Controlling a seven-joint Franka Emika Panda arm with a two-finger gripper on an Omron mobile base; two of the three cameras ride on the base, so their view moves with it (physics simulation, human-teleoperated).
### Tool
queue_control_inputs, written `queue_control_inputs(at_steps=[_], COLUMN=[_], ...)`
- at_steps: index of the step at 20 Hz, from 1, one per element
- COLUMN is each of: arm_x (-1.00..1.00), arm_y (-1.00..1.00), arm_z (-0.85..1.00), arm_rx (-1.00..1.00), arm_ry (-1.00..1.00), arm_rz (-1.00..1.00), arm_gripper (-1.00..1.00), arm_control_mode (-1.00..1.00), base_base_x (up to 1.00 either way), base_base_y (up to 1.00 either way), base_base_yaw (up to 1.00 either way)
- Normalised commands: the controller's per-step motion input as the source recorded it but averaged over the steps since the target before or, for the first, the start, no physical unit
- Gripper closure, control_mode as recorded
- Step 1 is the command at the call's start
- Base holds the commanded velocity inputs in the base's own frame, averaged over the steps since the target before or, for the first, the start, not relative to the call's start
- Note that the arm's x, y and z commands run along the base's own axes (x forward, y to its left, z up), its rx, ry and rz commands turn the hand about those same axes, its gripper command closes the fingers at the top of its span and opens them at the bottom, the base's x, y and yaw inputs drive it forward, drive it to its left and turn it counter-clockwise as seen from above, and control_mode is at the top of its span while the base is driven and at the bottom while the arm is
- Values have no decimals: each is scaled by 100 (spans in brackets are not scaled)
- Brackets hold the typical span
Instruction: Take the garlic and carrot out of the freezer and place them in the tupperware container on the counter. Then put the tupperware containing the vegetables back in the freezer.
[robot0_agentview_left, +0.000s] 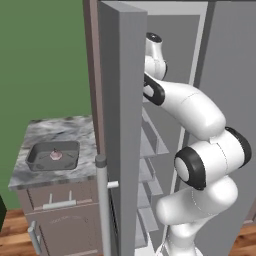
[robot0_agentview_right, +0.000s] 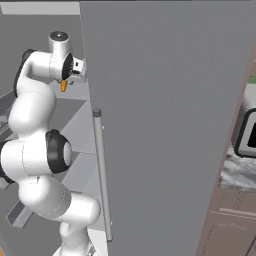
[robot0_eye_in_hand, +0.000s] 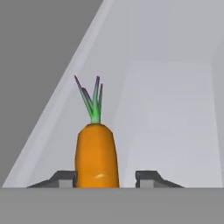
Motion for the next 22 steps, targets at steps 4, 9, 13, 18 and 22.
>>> queue_control_inputs(at_steps=[4, 9, 13, 18, 22], arm_x=[0, 0, 0, -18, -43], arm_y=[0, 0, -2, -20, -44], arm_z=[-26, -1, 0, 0, 2], arm_rx=[0, 0, 0, 0, 0], arm_ry=[0, -4, -5, -4, -4], arm_rz=[0, -4, -6, -4, 0], arm_gripper=[100, 100, 100, 100, 100], arm_control_mode=[-100, -100, -100, -100, -100], base_base_x=[0, 0, 0, 0, 0], base_base_y=[0, 0, 0, 0, 0], base_base_yaw=[0, 0, 0, 0, 0])
